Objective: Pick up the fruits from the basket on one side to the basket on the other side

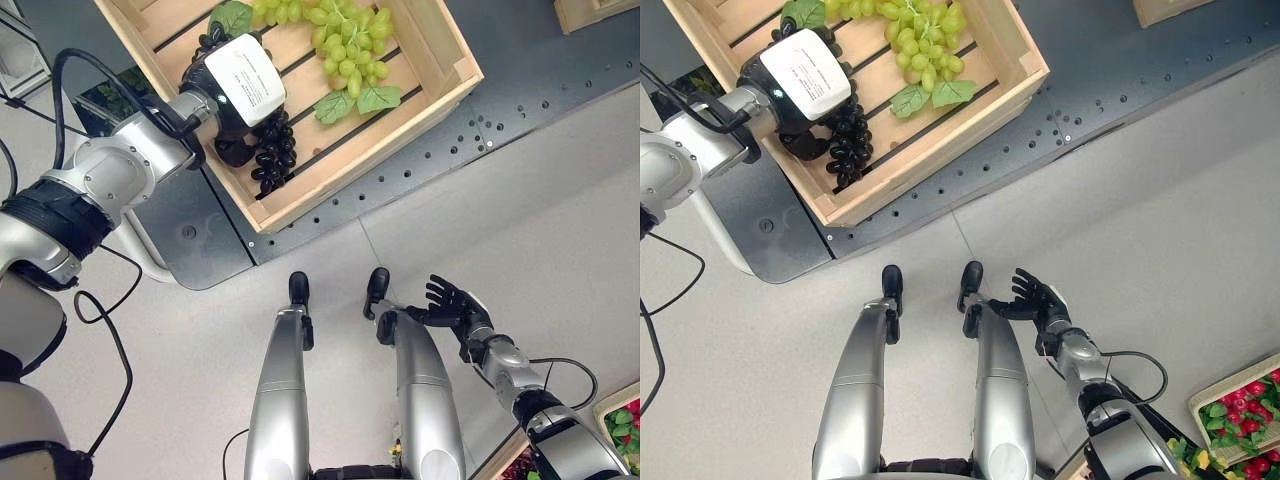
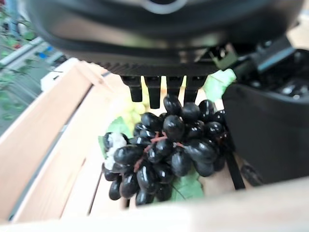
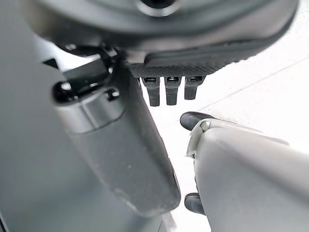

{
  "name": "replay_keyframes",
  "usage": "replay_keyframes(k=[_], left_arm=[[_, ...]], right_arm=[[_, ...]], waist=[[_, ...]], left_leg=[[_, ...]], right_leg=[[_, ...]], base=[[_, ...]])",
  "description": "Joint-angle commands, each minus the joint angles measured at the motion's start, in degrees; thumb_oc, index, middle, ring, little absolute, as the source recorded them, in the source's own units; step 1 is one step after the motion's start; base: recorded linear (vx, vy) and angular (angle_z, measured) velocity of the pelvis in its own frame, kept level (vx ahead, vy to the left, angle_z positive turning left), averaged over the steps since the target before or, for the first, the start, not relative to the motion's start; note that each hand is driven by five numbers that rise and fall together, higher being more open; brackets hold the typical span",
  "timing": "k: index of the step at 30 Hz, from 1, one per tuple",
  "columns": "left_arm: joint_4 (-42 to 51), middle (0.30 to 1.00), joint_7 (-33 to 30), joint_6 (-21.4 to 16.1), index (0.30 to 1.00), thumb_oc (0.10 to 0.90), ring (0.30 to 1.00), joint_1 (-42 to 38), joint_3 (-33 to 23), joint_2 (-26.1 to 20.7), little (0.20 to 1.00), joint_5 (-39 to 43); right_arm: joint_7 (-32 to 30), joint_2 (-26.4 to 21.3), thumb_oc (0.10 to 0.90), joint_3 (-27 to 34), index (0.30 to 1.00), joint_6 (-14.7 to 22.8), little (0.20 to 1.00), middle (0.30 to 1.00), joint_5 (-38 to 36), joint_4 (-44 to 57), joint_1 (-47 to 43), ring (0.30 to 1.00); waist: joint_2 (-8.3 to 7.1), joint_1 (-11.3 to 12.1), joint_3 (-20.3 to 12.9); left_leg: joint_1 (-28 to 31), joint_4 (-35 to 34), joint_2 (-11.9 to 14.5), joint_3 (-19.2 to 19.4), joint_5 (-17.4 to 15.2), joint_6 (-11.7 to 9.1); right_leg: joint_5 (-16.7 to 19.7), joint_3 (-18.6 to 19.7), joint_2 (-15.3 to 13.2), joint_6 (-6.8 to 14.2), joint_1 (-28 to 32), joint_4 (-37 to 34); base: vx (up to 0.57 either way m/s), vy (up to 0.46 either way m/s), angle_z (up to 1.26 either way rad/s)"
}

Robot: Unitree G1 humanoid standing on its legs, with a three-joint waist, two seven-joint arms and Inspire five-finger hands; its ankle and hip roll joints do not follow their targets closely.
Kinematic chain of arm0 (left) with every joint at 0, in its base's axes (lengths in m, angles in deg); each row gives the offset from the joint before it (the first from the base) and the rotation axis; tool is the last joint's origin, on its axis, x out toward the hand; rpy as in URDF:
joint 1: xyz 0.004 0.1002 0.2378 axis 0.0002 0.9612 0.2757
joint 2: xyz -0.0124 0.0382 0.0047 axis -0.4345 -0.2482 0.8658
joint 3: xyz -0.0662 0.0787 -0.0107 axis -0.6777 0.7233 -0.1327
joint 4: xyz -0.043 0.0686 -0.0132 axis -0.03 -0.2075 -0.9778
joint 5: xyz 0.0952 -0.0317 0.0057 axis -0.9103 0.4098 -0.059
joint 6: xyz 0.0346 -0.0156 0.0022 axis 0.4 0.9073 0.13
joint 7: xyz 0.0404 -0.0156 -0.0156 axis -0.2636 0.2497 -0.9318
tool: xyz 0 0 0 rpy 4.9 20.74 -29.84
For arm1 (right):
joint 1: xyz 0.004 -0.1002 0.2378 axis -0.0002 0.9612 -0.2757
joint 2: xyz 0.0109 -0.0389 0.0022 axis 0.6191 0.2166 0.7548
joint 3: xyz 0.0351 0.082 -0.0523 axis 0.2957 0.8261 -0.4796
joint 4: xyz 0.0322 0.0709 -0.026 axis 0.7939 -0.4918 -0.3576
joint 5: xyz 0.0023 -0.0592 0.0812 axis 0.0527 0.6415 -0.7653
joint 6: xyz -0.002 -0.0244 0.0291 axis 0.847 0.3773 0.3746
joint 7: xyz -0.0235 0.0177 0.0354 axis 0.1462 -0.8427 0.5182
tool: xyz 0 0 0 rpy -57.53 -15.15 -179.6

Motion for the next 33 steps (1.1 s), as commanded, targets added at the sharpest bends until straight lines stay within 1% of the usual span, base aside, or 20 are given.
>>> replay_keyframes(k=[1,2,3,4,6,7,9,10,11,12,13,14,16,17,18,19,24,28,30,33], left_arm=[[2.63,0.9,2.45,-1.16,0.9,0.8,0.9,-9.1,-1.22,-1.38,0.9,-1.6],[2.46,0.9,2.72,-1.6,0.9,0.8,0.9,-9.2,-0.9,-1.24,0.9,-1.51],[1.89,0.9,3.46,-2.92,0.9,0.8,0.9,-9.3,-0.14,-0.86,0.9,-1.5],[1.79,0.9,3.54,-3.05,0.9,0.8,0.9,-9.35,0.0,-0.79,0.9,-1.49],[1.1,0.9,6.4,-5.66,0.9,0.8,0.9,-9.13,0.98,-0.33,0.9,-0.34],[1.09,0.9,6.75,-6.08,0.9,0.8,0.9,-9.15,1.08,-0.31,0.9,-0.38],[0.87,0.9,3.13,-7.07,0.9,0.8,0.9,-8.94,2.24,-0.1,0.9,0.32],[0.79,0.9,3.04,-7.1,0.9,0.8,0.9,-8.96,2.27,-0.08,0.9,0.3],[0.45,0.9,-0.5,-7.74,0.9,0.8,0.9,-9.13,2.73,0.62,0.9,0.82],[0.38,0.9,-1.78,-8.43,0.9,0.8,0.9,-9.19,2.49,1.1,0.9,1.16],[0.28,0.9,-1.92,-8.51,0.9,0.8,0.9,-9.22,2.51,1.16,0.9,1.19],[-0.51,0.9,-1.17,-9.49,0.9,0.8,0.9,-9.39,2.72,1.57,0.9,1.91],[-2.8,0.9,1.11,-9.88,0.9,0.8,0.9,-8.95,2.86,1.64,0.9,2.96],[-3.58,0.775,1.44,-9.8,0.775,0.717,0.775,-8.64,3.04,1.54,0.775,3.22],[-3.9,0.582,1.46,-9.75,0.582,0.588,0.582,-8.48,3.09,1.49,0.582,3.15],[-4.29,0.3,1.76,-9.36,0.3,0.4,0.3,-7.9,3.23,1.25,0.3,3.54],[-4.11,0.3,3.41,-5.84,0.3,0.4,0.3,-7.69,3.51,0.71,0.3,5.23],[-4.58,0.3,4.4,-6.1,0.3,0.4,0.3,-8.19,3.47,0.29,0.3,3.86],[-3.49,0.3,3.0,-6.34,0.3,0.4,0.3,-8.33,3.24,-0.4,0.3,2.93],[-2.47,0.3,1.83,-5.58,0.3,0.4,0.3,-8.6,3.05,-1.34,0.3,3.74]], right_arm=[[1.71,-1.66,0.8,0.51,0.9,3.91,0.9,0.9,-3.4,1.03,1.15,0.9],[1.93,-1.68,0.8,0.55,0.9,4.1,0.9,0.9,-3.66,0.94,1.16,0.9],[2.41,-1.7,0.8,0.5,0.9,4.45,0.9,0.9,-4.37,0.77,1.24,0.9],[2.45,-1.69,0.8,0.53,0.9,4.49,0.9,0.9,-4.42,0.79,1.24,0.9],[2.87,-1.59,0.8,0.53,0.9,5.02,0.9,0.9,-4.76,1.23,1.48,0.9],[2.88,-1.56,0.8,0.54,0.9,5.03,0.9,0.9,-4.75,1.3,1.48,0.9],[2.98,-1.54,0.8,0.0,0.9,5.6,0.9,0.9,-5.16,1.9,1.58,0.9],[2.99,-1.53,0.8,0.0,0.9,5.6,0.9,0.9,-5.17,1.89,1.57,0.9],[2.95,-1.39,0.8,-0.08,0.9,5.84,0.9,0.9,-5.25,1.98,1.71,0.9],[2.9,-1.31,0.8,-0.06,0.9,6.07,0.9,0.9,-5.39,2.06,1.88,0.9],[2.9,-1.33,0.8,-0.05,0.9,6.09,0.9,0.9,-5.42,2.08,1.89,0.9],[2.9,-1.39,0.8,-0.09,0.9,6.4,0.9,0.9,-5.83,2.26,1.98,0.9],[3.05,-1.57,0.8,0.23,0.9,6.84,0.9,0.9,-6.61,2.45,1.81,0.9],[3.1,-1.71,0.8,0.23,0.9,7.12,0.9,0.9,-7.1,2.78,1.89,0.9],[3.1,-1.77,0.8,0.24,0.9,7.18,0.9,0.9,-7.33,2.92,1.85,0.9],[3.02,-1.95,0.8,0.19,0.9,7.3,0.9,0.9,-8.05,3.76,1.8,0.9],[3.77,-2.36,0.8,0.43,0.9,8.74,0.9,0.9,-8.81,5.14,2.11,0.9],[2.93,-2.51,0.8,0.51,0.9,8.53,0.9,0.9,-8.64,6.98,2.23,0.9],[2.47,-2.5,0.8,0.62,0.9,8.07,0.9,0.9,-8.88,8.18,2.6,0.9],[2.14,-2.56,0.8,0.79,0.9,7.82,0.9,0.9,-8.3,9.54,3.41,0.9]], waist=[[-0.05,0.5,-0.77],[-0.08,0.42,-0.77],[-0.15,0.23,-0.77],[-0.15,0.2,-0.77],[-0.19,-0.1,-0.77],[-0.2,-0.12,-0.77],[-0.42,-0.41,-0.77],[-0.43,-0.42,-0.77],[-0.58,-0.69,-0.77],[-0.65,-0.8,-0.77],[-0.65,-0.82,-0.77],[-0.69,-0.94,-0.77],[-0.55,-1.07,-0.77],[-0.45,-1.15,-0.77],[-0.44,-1.17,-0.77],[-0.4,-1.28,-0.77],[-0.04,-1.33,-0.77],[0.36,-1.21,-0.77],[0.5,-0.99,-0.77],[0.89,-0.85,-0.77]], left_leg=[[2.47,-4.63,0.27,2.74,-0.39,1.55],[2.19,-4.67,0.26,2.7,-0.3,1.52],[1.46,-4.79,0.26,2.57,-0.06,1.44],[1.35,-4.83,0.26,2.56,-0.02,1.44],[0.3,-5.59,0.26,2.43,0.44,1.42],[0.22,-5.7,0.26,2.41,0.51,1.43],[-0.77,-6.83,0.25,2.3,1.1,1.5],[-0.75,-6.88,0.25,2.3,1.14,1.5],[-1.32,-7.23,0.33,2.31,1.4,1.53],[-1.75,-7.4,0.38,2.35,1.53,1.63],[-1.82,-7.42,0.38,2.35,1.57,1.64],[-2.29,-7.58,0.43,2.4,1.74,1.69],[-3.19,-7.5,0.21,2.3,2.03,1.62],[-3.48,-7.51,0.16,2.27,2.1,1.67],[-3.55,-7.55,0.1,2.26,2.13,1.64],[-3.69,-7.74,0.04,2.34,2.23,1.6],[-3.07,-8.42,0.04,2.92,2.31,1.68],[-1.89,-8.44,-0.22,3.02,2.14,1.56],[-0.84,-8.51,-0.4,3.06,1.9,1.59],[0.85,-8.92,-0.53,3.38,1.7,1.74]], right_leg=[[-0.39,1.69,0.48,1.43,3.35,-1.13],[-0.23,1.73,0.53,1.51,3.1,-1.29],[0.2,1.91,0.61,1.66,2.41,-1.75],[0.27,1.93,0.63,1.68,2.3,-1.84],[0.85,2.1,0.73,1.87,1.13,-2.78],[0.92,2.09,0.73,1.89,1.05,-2.89],[1.67,2.03,0.85,2.06,-0.06,-4.22],[1.7,2.02,0.85,2.06,-0.05,-4.26],[1.98,1.98,0.89,2.18,-0.68,-4.58],[2.11,1.92,0.87,2.2,-1.18,-4.68],[2.13,1.92,0.86,2.2,-1.25,-4.69],[2.36,1.89,0.85,2.26,-1.69,-4.98],[2.92,2.04,0.9,2.39,-2.51,-5.51],[3.13,2.16,0.93,2.46,-2.86,-5.64],[3.22,2.21,0.97,2.48,-2.93,-5.8],[3.47,2.32,1.1,2.53,-3.15,-6.14],[3.64,2.35,1.08,2.57,-2.51,-7.0],[3.52,2.12,0.93,2.71,-1.29,-7.03],[3.51,1.98,0.83,2.75,-0.21,-7.23],[3.35,1.85,0.7,2.84,1.3,-7.3]], base=[[0.0,0.0,0.0],[0.04,-0.021,-0.01],[0.0,0.0,0.0],[0.03,-0.02,0.01],[0.0,0.0,0.0],[0.01,0.0,0.06],[0.0,0.006,0.07],[0.0,0.004,0.04],[0.0,0.0,0.0],[0.0,0.0,0.0],[0.0,0.0,0.0],[0.0,0.0,0.0],[-0.03,0.014,0.02],[-0.03,0.017,0.03],[-0.03,0.014,0.03],[0.0,0.0,0.0],[-0.04,0.016,-0.01],[-0.03,-0.006,-0.02],[-0.02,-0.005,-0.01],[0.0,0.0,0.0]])
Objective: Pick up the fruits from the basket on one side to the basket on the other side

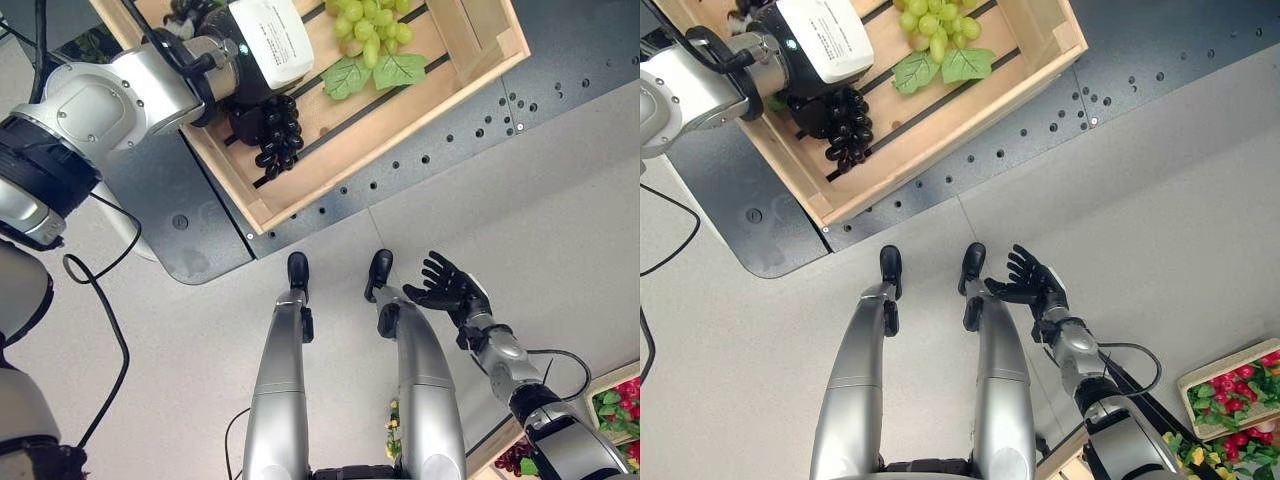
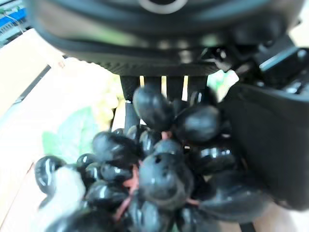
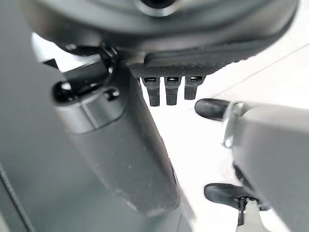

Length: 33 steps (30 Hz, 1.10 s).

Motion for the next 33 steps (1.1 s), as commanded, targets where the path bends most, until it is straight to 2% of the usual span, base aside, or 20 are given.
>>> replay_keyframes(k=[1,5,7,11,14,16,18,20,21,24,25,28,30,31,32,33], left_arm=[[-1.14,0.3,-2.17,3.35,0.3,0.4,0.3,1.73,-1.17,-1.72,0.3,-1.44],[-0.99,0.3,-8.01,1.72,0.3,0.4,0.3,1.99,-2.31,-3.21,0.3,-0.15],[-0.32,0.3,-11.44,2.22,0.3,0.4,0.3,2.55,-3.06,-4.11,0.3,2.42],[-0.48,0.3,-21.31,2.56,0.3,0.4,0.3,7.15,-8.37,-5.96,0.3,10.6],[-2.4,0.3,-27.8,0.06,0.3,0.4,0.3,12.63,-14.6,-6.13,0.3,15.85],[-5.5,0.3,-33.49,-4.42,0.3,0.4,0.3,19.18,-22.22,-5.15,0.3,20.41],[-6.3,0.3,-36.55,-7.5,0.3,0.4,0.3,23.29,-27.65,-3.96,0.3,23.88],[-6.73,0.3,-38.04,-9.46,0.3,0.4,0.3,26.6,-31.8,-2.97,0.3,26.18],[-6.35,0.3,-38.31,-10.32,0.3,0.4,0.3,30.18,-36.41,-1.71,0.3,28.7],[-6.06,0.3,-38.78,-11.46,0.3,0.4,0.3,34.4,-41.16,0.1,0.3,32.7],[-5.52,0.3,-38.69,-11.58,0.3,0.4,0.3,36.91,-43.92,1.65,0.3,35.95],[-4.84,0.3,-38.23,-12.02,0.3,0.4,0.3,39.41,-46.39,3.27,0.3,39.89],[-3.21,0.3,-36.56,-14.32,0.3,0.4,0.3,44.04,-51.66,6.34,0.3,48.14],[-2.56,0.3,-35.59,-14.84,0.3,0.4,0.3,45.13,-53.32,7.77,0.3,51.44],[-2.51,0.3,-35.54,-14.83,0.3,0.4,0.3,45.24,-53.42,7.76,0.3,51.49],[-1.66,0.3,-33.26,-15.17,0.3,0.4,0.3,46.49,-55.35,10.01,0.3,55.69]], right_arm=[[1.17,-2.73,0.8,0.98,0.9,2.68,0.9,0.9,-3.13,4.13,3.93,0.9],[1.15,-2.89,0.8,1.08,0.9,2.83,0.9,0.9,-2.61,6.4,5.15,0.9],[1.23,-2.93,0.8,1.13,0.9,3.02,0.9,0.9,-2.35,7.4,5.71,0.9],[1.01,-2.61,0.8,1.01,0.9,3.66,0.9,0.9,-1.42,12.1,7.35,0.9],[-0.36,-2.45,0.8,0.55,0.9,3.37,0.9,0.9,-0.12,17.88,8.7,0.9],[-2.49,-1.53,0.8,0.14,0.9,3.04,0.9,0.9,1.81,22.94,9.55,0.9],[-3.84,-0.99,0.8,-0.26,0.9,2.98,0.9,0.9,3.32,25.82,9.99,0.9],[-4.7,-0.34,0.8,-0.68,0.9,2.46,0.9,0.9,4.27,28.1,10.36,0.9],[-4.66,0.53,0.8,-0.86,0.9,2.54,0.9,0.9,5.79,30.04,10.54,0.9],[-4.67,1.09,0.8,-1.64,0.9,2.73,0.9,0.9,7.61,32.43,10.6,0.9],[-4.86,1.25,0.8,-1.91,0.9,2.74,0.9,0.9,8.93,34.0,10.45,0.9],[-5.26,1.45,0.8,-2.34,0.9,3.22,0.9,0.9,10.87,35.62,10.47,0.9],[-5.75,1.13,0.8,-2.83,0.9,3.89,0.9,0.9,15.41,39.27,10.66,0.9],[-5.89,0.97,0.8,-3.1,0.9,3.84,0.9,0.9,16.56,40.68,10.19,0.9],[-5.9,0.93,0.8,-3.14,0.9,3.83,0.9,0.9,16.58,40.7,10.21,0.9],[-6.47,1.17,0.8,-3.5,0.9,3.74,0.9,0.9,18.58,42.27,9.59,0.9]], waist=[[1.31,-0.42,-0.6],[1.96,0.0,-0.6],[2.18,0.18,-0.6],[2.38,0.7,-0.6],[2.1,0.95,-0.6],[1.7,1.04,-0.6],[1.45,1.1,-0.6],[1.31,1.17,-0.6],[1.01,1.4,-0.67],[0.81,1.52,-2.29],[0.99,1.62,-3.64],[1.33,1.66,-4.87],[2.34,1.69,-7.22],[2.69,1.73,-8.13],[2.72,1.68,-8.05],[3.03,1.66,-9.38]], left_leg=[[5.53,-7.0,-0.01,3.0,1.13,1.23],[9.06,-7.9,-0.39,3.38,0.84,1.51],[10.87,-8.42,-0.5,3.52,0.74,1.59],[15.88,-9.99,-0.74,3.91,0.62,1.86],[19.42,-10.93,-1.02,4.01,0.4,1.98],[22.58,-11.35,-1.4,3.86,0.17,2.11],[25.21,-11.81,-1.58,3.8,-0.09,2.16],[27.46,-12.05,-1.56,3.83,-0.37,2.15],[30.21,-12.34,-1.54,4.03,-0.8,2.15],[33.23,-13.22,-1.44,4.33,-1.25,2.01],[35.15,-13.78,-1.45,4.46,-1.55,1.95],[37.54,-14.73,-1.54,4.5,-1.72,1.85],[41.87,-17.27,-1.83,4.47,-1.72,1.76],[43.24,-18.23,-1.94,4.44,-1.66,1.71],[43.4,-18.33,-1.94,4.43,-1.63,1.71],[45.23,-19.7,-2.02,4.39,-1.53,1.6]], right_leg=[[2.44,1.78,1.15,1.75,5.6,-4.75],[2.2,1.69,0.92,2.05,8.64,-4.98],[2.04,1.66,0.89,2.15,10.31,-5.26],[1.6,1.72,1.2,2.23,14.86,-5.96],[1.19,1.92,1.53,2.28,18.18,-6.53],[0.95,2.48,1.98,2.27,21.19,-7.06],[0.75,2.83,2.21,2.26,23.72,-7.76],[0.41,2.9,2.16,2.22,25.76,-7.96],[0.03,2.93,2.04,2.23,28.39,-8.49],[-0.23,3.04,1.66,2.41,31.43,-9.94],[-0.51,3.15,1.18,2.44,33.35,-10.74],[-0.73,3.35,0.68,2.52,35.72,-11.8],[-0.91,3.6,-0.2,2.83,39.83,-14.15],[-0.99,3.54,-0.48,2.94,41.15,-14.98],[-0.97,3.52,-0.47,2.95,41.32,-15.07],[-1.01,3.59,-0.71,3.04,43.04,-16.25]], base=[[0.0,0.0,0.0],[-0.03,0.008,0.0],[-0.02,0.012,-0.04],[-0.01,0.015,-0.03],[0.0,0.0,0.0],[0.0,-0.004,-0.03],[0.01,0.002,-0.1],[0.02,0.027,-0.04],[0.03,0.036,-0.04],[0.05,0.032,-0.19],[0.06,0.036,-0.1],[0.08,0.038,-0.1],[0.14,0.06,-0.18],[0.09,0.036,-0.17],[0.09,0.02,-0.13],[0.14,-0.011,-0.05]])
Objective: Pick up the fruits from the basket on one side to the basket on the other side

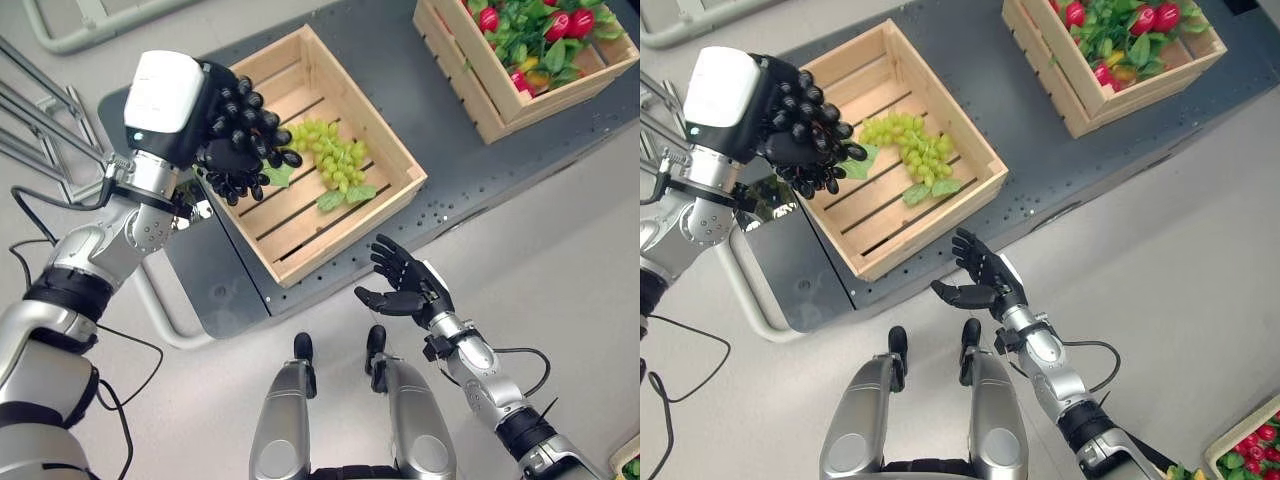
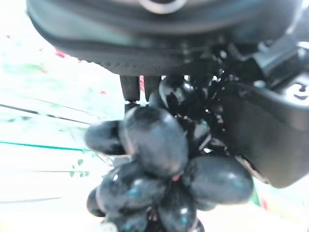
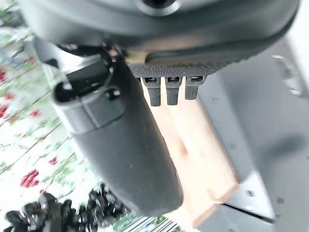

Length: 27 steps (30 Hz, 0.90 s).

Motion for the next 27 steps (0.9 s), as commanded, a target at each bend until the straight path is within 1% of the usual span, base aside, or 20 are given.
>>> replay_keyframes(k=[1,2,3,4,5,7,8,12,13,15,19,22,23,25,26,27], left_arm=[[5.55,0.3,3.72,-7.26,0.3,0.4,0.3,0.4,-11.56,6.75,0.3,24.21],[5.56,0.3,3.78,-7.26,0.3,0.4,0.3,0.44,-11.61,6.73,0.3,24.26],[5.92,0.3,7.04,-8.04,0.3,0.4,0.3,1.77,-13.96,10.33,0.3,28.28],[6.25,0.3,8.26,-9.36,0.3,0.4,0.3,2.64,-14.92,12.34,0.3,31.17],[6.95,0.3,9.93,-9.71,0.3,0.4,0.3,3.33,-15.6,14.16,0.3,33.55],[8.67,0.3,13.1,-9.04,0.3,0.4,0.3,4.54,-16.58,17.17,0.3,38.18],[8.96,0.3,14.93,-9.46,0.3,0.4,0.3,5.12,-17.02,18.43,0.3,41.27],[11.43,0.3,23.97,-6.72,0.3,0.4,0.3,7.84,-17.52,21.57,0.3,49.62],[11.68,0.3,25.06,-6.54,0.3,0.4,0.3,8.26,-17.5,21.93,0.3,50.08],[12.88,0.3,27.76,-5.68,0.3,0.4,0.3,9.21,-17.23,22.71,0.3,50.7],[13.26,0.3,31.8,-5.85,0.3,0.4,0.3,9.17,-15.49,23.47,0.3,50.16],[12.87,0.3,34.4,-6.34,0.3,0.4,0.3,8.78,-14.0,24.89,0.3,50.27],[12.86,0.3,34.47,-6.31,0.3,0.4,0.3,8.77,-13.74,25.03,0.3,49.9],[12.66,0.3,35.84,-6.24,0.3,0.4,0.3,8.42,-11.88,25.59,0.3,47.87],[12.63,0.3,35.99,-6.23,0.3,0.4,0.3,8.34,-11.6,25.64,0.3,47.73],[12.65,0.3,37.61,-5.99,0.3,0.4,0.3,7.99,-10.44,25.93,0.3,46.9]], right_arm=[[-2.79,0.09,0.8,-0.07,0.9,4.79,0.9,0.9,5.71,8.92,-2.73,0.9],[-2.8,0.07,0.8,-0.1,0.9,4.78,0.9,0.9,5.72,8.93,-2.75,0.9],[-4.85,0.92,0.8,-0.52,0.9,5.07,0.9,0.9,8.31,9.24,-3.73,0.9],[-5.55,1.52,0.8,-0.7,0.9,4.81,0.9,0.9,9.34,9.63,-4.42,0.9],[-5.49,2.0,0.8,-0.79,0.9,4.42,0.9,0.9,9.54,10.45,-5.15,0.9],[-4.81,2.64,0.8,-1.04,0.9,2.98,0.9,0.9,8.63,11.96,-6.12,0.9],[-4.21,2.97,0.8,-1.25,0.9,2.88,0.9,0.9,7.94,12.27,-6.32,0.9],[-3.29,3.68,0.8,-1.35,0.9,1.28,0.9,0.9,4.74,14.26,-6.32,0.9],[-3.26,3.76,0.8,-1.21,0.9,0.65,0.9,0.9,4.35,14.62,-6.4,0.9],[-2.65,3.94,0.8,-0.97,0.9,-1.81,0.9,0.9,2.06,15.28,-7.18,0.9],[-1.94,5.19,0.8,-1.67,0.9,-5.17,0.9,0.9,-0.5,14.89,-10.21,0.9],[-2.64,6.02,0.8,-1.75,0.9,-7.84,0.9,0.9,-1.7,14.06,-13.33,0.9],[-2.81,5.98,0.8,-1.79,0.9,-8.13,0.9,0.9,-1.87,13.9,-13.72,0.9],[-3.84,5.85,0.8,-2.17,0.9,-10.5,0.9,0.9,-1.58,12.97,-16.29,0.9],[-4.11,5.82,0.8,-2.27,0.9,-10.77,0.9,0.9,-1.66,12.87,-16.69,0.9],[-4.2,5.67,0.8,-2.73,0.9,-12.65,0.9,0.9,-2.59,12.25,-18.41,0.9]], waist=[[3.53,0.17,-10.54],[3.55,0.15,-10.6],[3.84,0.24,-11.85],[4.09,0.26,-12.82],[4.29,0.28,-13.7],[4.63,0.37,-15.59],[4.77,0.47,-16.59],[5.13,0.88,-20.41],[5.17,0.91,-20.84],[5.28,1.2,-21.98],[5.42,1.94,-23.69],[5.18,2.37,-24.82],[5.12,2.42,-24.92],[4.79,2.74,-25.48],[4.74,2.77,-25.56],[4.5,3.02,-25.99]], left_leg=[[7.68,-6.92,-2.81,-0.88,-1.24,1.11],[7.62,-6.99,-2.8,-0.88,-1.15,1.11],[9.37,-8.48,-2.83,-1.14,-0.96,0.9],[10.66,-9.77,-2.89,-1.36,-0.79,0.8],[11.78,-10.97,-2.93,-1.55,-0.61,0.71],[13.8,-13.25,-2.94,-1.87,-0.08,0.51],[14.69,-14.33,-2.97,-2.11,0.18,0.4],[17.7,-18.99,-2.87,-3.01,1.52,0.09],[18.07,-19.64,-2.88,-3.25,1.74,0.01],[19.22,-21.71,-2.86,-4.05,2.51,-0.23],[20.88,-25.17,-2.64,-4.89,3.99,-0.75],[21.34,-26.26,-2.12,-5.74,4.69,-1.17],[21.35,-26.26,-2.06,-5.82,4.71,-1.22],[21.21,-26.26,-1.7,-6.27,4.87,-1.52],[21.18,-26.26,-1.68,-6.34,4.88,-1.56],[21.0,-26.26,-1.52,-6.68,4.97,-1.75]], right_leg=[[-2.94,-0.09,-3.11,1.54,8.41,-3.06],[-2.81,-0.1,-3.08,1.52,8.38,-3.19],[-2.72,-0.21,-3.07,1.49,10.32,-4.77],[-2.53,-0.28,-3.0,1.47,11.74,-6.16],[-2.31,-0.39,-2.94,1.47,12.94,-7.41],[-1.65,-0.64,-2.88,1.44,15.05,-9.74],[-1.23,-0.76,-2.84,1.42,16.1,-11.01],[0.99,-1.12,-2.51,1.55,19.5,-16.58],[1.35,-1.08,-2.4,1.56,19.97,-17.43],[2.41,-1.29,-2.05,1.5,21.24,-19.78],[3.54,-2.41,-1.45,1.28,23.46,-23.12],[3.04,-2.95,-0.72,0.72,24.31,-23.16],[2.99,-3.02,-0.67,0.66,24.41,-23.16],[2.79,-3.59,-0.41,0.34,24.9,-23.32],[2.73,-3.68,-0.39,0.3,24.95,-23.32],[2.49,-4.13,-0.31,0.13,25.13,-23.32]], base=[[0.13,-0.011,-0.03],[0.14,-0.042,0.0],[0.11,-0.04,0.01],[0.15,-0.064,0.0],[0.13,-0.065,-0.01],[0.12,-0.083,0.03],[0.12,-0.111,0.08],[0.09,-0.131,0.06],[0.07,-0.158,0.08],[0.03,-0.148,0.09],[0.02,-0.165,0.05],[0.01,-0.134,0.0],[0.0,-0.126,0.0],[-0.01,-0.106,0.07],[-0.02,-0.098,0.19],[-0.01,-0.068,0.18]])
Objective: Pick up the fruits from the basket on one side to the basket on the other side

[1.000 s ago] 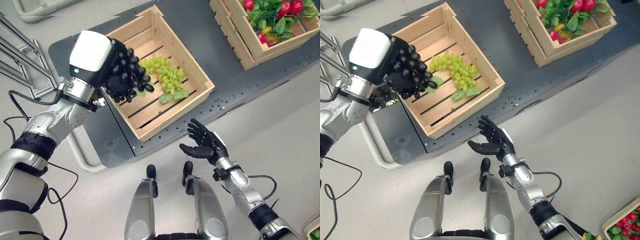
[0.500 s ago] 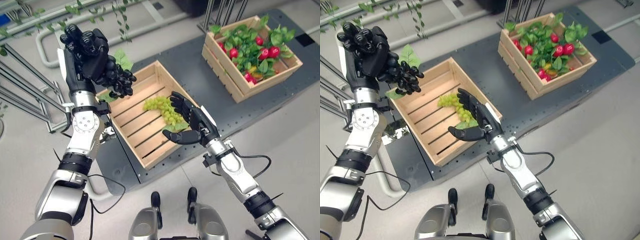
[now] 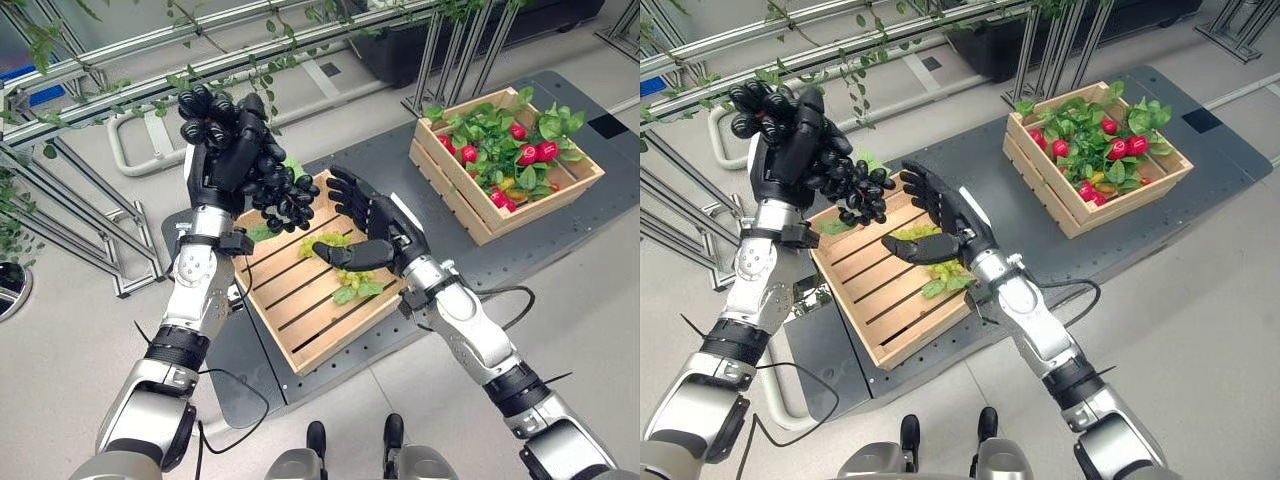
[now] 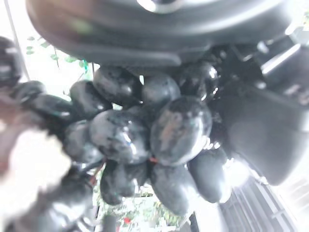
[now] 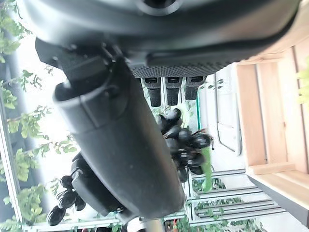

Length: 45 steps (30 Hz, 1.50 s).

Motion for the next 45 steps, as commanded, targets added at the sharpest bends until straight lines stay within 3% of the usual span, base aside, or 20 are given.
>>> replay_keyframes(k=[1,5,8,15,27,34,36,39,41,42,43,45], left_arm=[[1.37,0.3,3.53,-5.67,0.3,0.4,0.3,-4.62,2.95,1.17,0.3,-2.46],[2.53,0.3,6.51,-3.95,0.3,0.4,0.3,-6.15,6.99,0.09,0.3,-8.28],[2.63,0.3,8.58,-3.38,0.3,0.4,0.3,-7.56,8.93,-0.97,0.3,-9.4],[3.56,0.3,11.1,-2.55,0.3,0.4,0.3,-9.39,11.48,-0.86,0.3,-7.25],[8.21,0.3,10.78,-1.99,0.3,0.4,0.3,-11.9,12.61,3.25,0.3,-3.76],[11.16,0.3,11.72,0.44,0.3,0.4,0.3,-11.89,13.27,5.32,0.3,-3.87],[11.15,0.3,11.29,0.07,0.3,0.4,0.3,-12.18,13.48,5.16,0.3,-3.77],[10.68,0.3,13.43,0.78,0.3,0.4,0.3,-12.0,12.81,5.05,0.3,-1.03],[10.51,0.3,14.55,0.67,0.3,0.4,0.3,-11.46,13.02,5.38,0.3,-0.11],[10.49,0.3,15.39,0.66,0.3,0.4,0.3,-11.05,12.91,5.69,0.3,0.95],[10.5,0.3,15.79,0.85,0.3,0.4,0.3,-10.95,12.64,5.94,0.3,1.49],[11.03,0.3,15.52,1.3,0.3,0.4,0.3,-10.88,12.31,6.36,0.3,2.14]], right_arm=[[-0.62,4.48,0.8,-2.59,0.9,1.28,0.9,0.9,-4.46,-1.1,-2.53,0.9],[-0.4,5.63,0.8,-3.82,0.9,-2.12,0.9,0.9,-10.34,-3.47,-5.5,0.9],[-0.08,6.75,0.8,-4.39,0.9,-2.54,0.9,0.9,-14.3,-5.01,-6.76,0.9],[0.43,9.73,0.8,-6.12,0.9,-3.74,0.9,0.9,-17.48,-7.48,-8.08,0.9],[-0.2,13.9,0.8,-7.69,0.9,-7.49,0.9,0.9,-24.18,-14.8,-9.02,0.9],[-1.2,15.53,0.8,-7.01,0.9,-6.92,0.9,0.9,-29.14,-16.78,-10.0,0.9],[-2.74,15.22,0.8,-6.55,0.9,-7.83,0.9,0.9,-27.15,-17.58,-10.98,0.9],[-0.61,15.02,0.8,-5.28,0.9,-5.26,0.9,0.9,-32.67,-18.31,-12.51,0.9],[-1.36,14.93,0.8,-4.64,0.9,-4.93,0.9,0.9,-30.99,-18.51,-12.8,0.9],[-1.57,14.62,0.504,-4.59,0.455,-4.83,0.455,0.455,-30.95,-19.06,-12.69,0.455],[-1.44,14.3,0.419,-4.46,0.328,-4.38,0.328,0.328,-31.06,-19.64,-12.73,0.328],[-0.86,13.81,0.4,-4.04,0.3,-3.41,0.3,0.3,-31.65,-20.61,-12.38,0.3]], waist=[[0.28,2.15,-14.88],[-0.11,2.66,-15.67],[-0.02,2.93,-16.06],[0.31,3.13,-16.76],[0.12,3.56,-17.62],[0.15,3.87,-17.81],[0.09,3.98,-17.89],[0.05,4.21,-18.06],[-0.04,4.29,-18.2],[-0.08,4.34,-18.3],[-0.1,4.33,-18.33],[-0.12,4.31,-18.33]], left_leg=[[-2.4,-1.81,-0.79,-3.04,-0.07,-0.86],[-2.28,-1.81,-0.29,-2.82,0.23,-1.16],[-2.15,-1.81,-0.19,-2.76,0.21,-1.26],[-1.94,-1.81,-0.24,-2.77,0.09,-1.24],[-1.86,-1.81,0.04,-2.95,-0.21,-1.37],[-1.57,-1.81,0.06,-3.2,-0.47,-1.37],[-1.51,-1.81,0.03,-3.24,-0.56,-1.38],[-1.4,-1.81,0.07,-3.16,-0.72,-1.43],[-1.51,-1.81,0.02,-3.38,-0.7,-1.31],[-1.65,-1.81,-0.01,-3.45,-0.69,-1.25],[-1.7,-1.81,0.0,-3.36,-0.68,-1.23],[-1.75,-1.81,0.01,-3.3,-0.73,-1.21]], right_leg=[[-1.86,-1.02,-2.67,-1.3,1.14,0.07],[-1.98,-1.43,-2.65,-1.52,1.57,0.07],[-2.08,-1.62,-2.75,-1.54,1.84,0.07],[-2.12,-1.53,-2.95,-1.38,2.03,0.07],[-2.56,-2.17,-3.18,-1.44,2.29,0.07],[-2.66,-2.19,-3.22,-1.48,2.51,0.07],[-2.67,-2.25,-3.26,-1.45,2.54,0.07],[-2.68,-2.39,-3.23,-1.41,2.58,0.07],[-2.55,-2.28,-3.2,-1.4,2.38,0.07],[-2.49,-2.24,-3.26,-1.34,2.23,0.07],[-2.45,-2.24,-3.3,-1.34,2.14,0.07],[-2.44,-2.25,-3.28,-1.33,2.06,0.07]], base=[[-0.01,-0.099,0.14],[0.01,-0.059,0.1],[0.02,-0.036,0.08],[0.01,-0.008,0.02],[0.0,0.0,0.0],[0.0,0.0,0.0],[0.0,0.0,0.0],[0.0,0.0,0.0],[0.0,0.0,0.0],[0.0,0.0,0.0],[0.0,0.0,0.0],[0.0,0.0,0.0]])
